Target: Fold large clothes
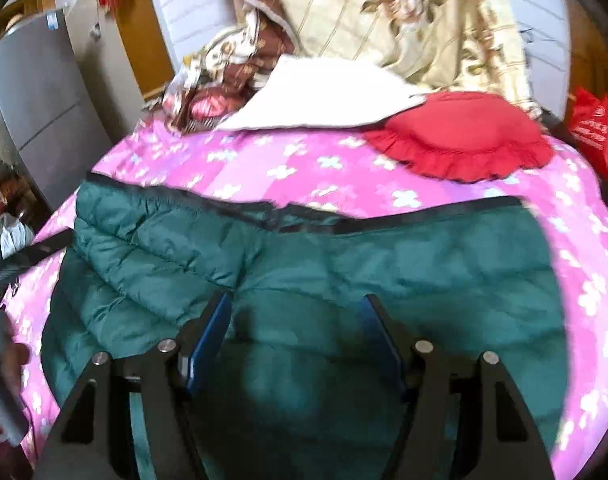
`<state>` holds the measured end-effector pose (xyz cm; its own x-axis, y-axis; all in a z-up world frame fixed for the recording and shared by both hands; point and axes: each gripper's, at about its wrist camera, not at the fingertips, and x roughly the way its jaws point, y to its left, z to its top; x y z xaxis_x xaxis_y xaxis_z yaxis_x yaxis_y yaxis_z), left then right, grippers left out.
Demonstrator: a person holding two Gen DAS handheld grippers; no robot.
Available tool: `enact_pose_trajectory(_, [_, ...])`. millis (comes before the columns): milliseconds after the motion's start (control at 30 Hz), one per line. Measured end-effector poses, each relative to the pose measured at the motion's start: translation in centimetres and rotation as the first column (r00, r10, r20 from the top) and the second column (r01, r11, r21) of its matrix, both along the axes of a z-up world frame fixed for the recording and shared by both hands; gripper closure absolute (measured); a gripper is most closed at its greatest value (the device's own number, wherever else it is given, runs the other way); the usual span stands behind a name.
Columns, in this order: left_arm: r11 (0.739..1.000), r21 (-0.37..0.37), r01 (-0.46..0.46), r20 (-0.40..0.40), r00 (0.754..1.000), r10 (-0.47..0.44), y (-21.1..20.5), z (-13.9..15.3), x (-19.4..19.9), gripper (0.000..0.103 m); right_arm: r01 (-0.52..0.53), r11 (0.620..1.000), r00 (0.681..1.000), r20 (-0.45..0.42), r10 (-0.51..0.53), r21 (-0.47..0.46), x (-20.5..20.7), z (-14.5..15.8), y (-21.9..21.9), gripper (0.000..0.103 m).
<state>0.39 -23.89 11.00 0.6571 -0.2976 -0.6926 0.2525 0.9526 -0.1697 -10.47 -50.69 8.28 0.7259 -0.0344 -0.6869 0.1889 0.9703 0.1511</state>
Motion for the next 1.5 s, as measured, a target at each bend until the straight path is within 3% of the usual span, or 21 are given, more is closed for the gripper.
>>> enact_pose_trajectory(100, [1.0, 0.023, -0.02, -0.02, 1.0, 0.02, -0.4, -1.1, 0.7, 0.056, 0.055, 0.998, 0.998, 0.01, -0.054, -0.044, -1.8, 0.8, -2.5, 0.03])
enact_pose_trajectory(200, [0.999, 0.043, -0.026, -0.041, 0.999, 0.028, -0.7, -2.0, 1.3, 0.056, 0.126, 0.988, 0.991, -0.039, -0.13, -0.092, -1.6, 0.2, -5.3, 0.029])
enact_pose_trajectory(400, [0.995, 0.104, -0.007, -0.04, 0.999, 0.011, -1.7, -3.2, 2.1, 0.053, 0.163, 0.986, 0.981, -0.102, -0.167, -0.047, -0.2, -3.4, -8.6, 0.026])
enact_pose_trajectory(533, [0.992, 0.124, -0.005, -0.04, 0.999, 0.011, -2.0, -3.7, 2.3, 0.052, 0.174, 0.985, 0.98, -0.096, -0.173, 0.007, 0.4, -5.0, -9.6, 0.024])
enact_pose_trajectory(733, [0.99, 0.142, -0.011, -0.029, 0.999, 0.015, -2.3, -3.9, 2.1, 0.05, 0.183, 0.983, 0.98, -0.082, -0.184, -0.013, -0.4, -4.0, -8.8, 0.024])
enact_pose_trajectory(900, [0.991, 0.135, -0.018, -0.026, 0.999, 0.021, -2.2, -4.0, 2.0, 0.049, 0.179, 0.983, 0.983, 0.037, -0.18, 0.032, -5.1, -1.1, -7.6, 0.024])
enact_pose_trajectory(1067, [0.99, 0.138, -0.016, -0.024, 1.0, 0.02, -2.2, -3.8, 1.7, 0.049, 0.21, 0.977, 0.978, -0.013, -0.209, 0.026, -6.0, -3.6, -8.4, 0.024])
enact_pose_trajectory(1200, [0.989, 0.147, -0.007, -0.029, 1.0, 0.011, -1.8, -3.3, 1.0, 0.049, 0.231, 0.973, 0.973, 0.0, -0.231, 0.031, -5.9, -5.4, -8.7, 0.023])
enact_pose_trajectory(1333, [0.99, 0.143, 0.004, -0.028, 1.0, 0.0, -1.0, -2.3, -0.4, 0.049, 0.242, 0.97, 0.97, -0.033, -0.242, 0.0, -6.0, -4.4, -8.1, 0.022])
enact_pose_trajectory(1500, [0.991, 0.13, 0.0, -0.02, 1.0, 0.003, 0.2, -1.3, -2.4, 0.049, 0.229, 0.973, 0.973, 0.003, -0.229, 0.013, -8.5, -1.9, -6.5, 0.022])
